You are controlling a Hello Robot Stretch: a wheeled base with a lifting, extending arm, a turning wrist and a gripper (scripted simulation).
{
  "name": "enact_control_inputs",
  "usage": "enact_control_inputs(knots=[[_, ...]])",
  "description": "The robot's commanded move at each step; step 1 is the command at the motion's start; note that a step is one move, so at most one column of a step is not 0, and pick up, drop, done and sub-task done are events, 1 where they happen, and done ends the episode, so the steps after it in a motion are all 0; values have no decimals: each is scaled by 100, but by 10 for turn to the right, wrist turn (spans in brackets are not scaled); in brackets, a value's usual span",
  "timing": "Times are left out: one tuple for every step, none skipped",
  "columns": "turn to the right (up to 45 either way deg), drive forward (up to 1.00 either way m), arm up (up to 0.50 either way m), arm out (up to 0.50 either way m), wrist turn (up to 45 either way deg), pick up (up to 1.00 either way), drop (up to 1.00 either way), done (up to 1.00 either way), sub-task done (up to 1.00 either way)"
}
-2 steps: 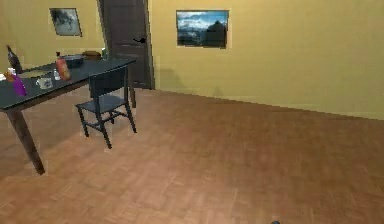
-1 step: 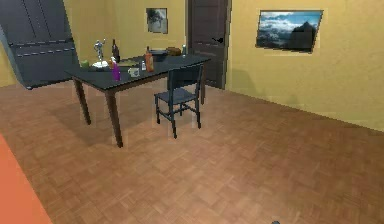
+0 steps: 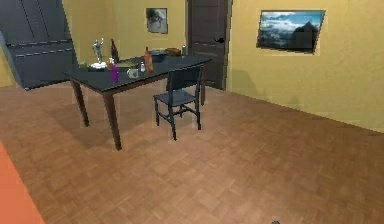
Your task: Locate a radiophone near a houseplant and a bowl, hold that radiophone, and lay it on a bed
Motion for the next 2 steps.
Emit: enact_control_inputs(knots=[[-450, 0, 0, 0, 0, 0, 0, 0, 0], [-30, 0, 0, 0, 0, 0, 0, 0, 0]])
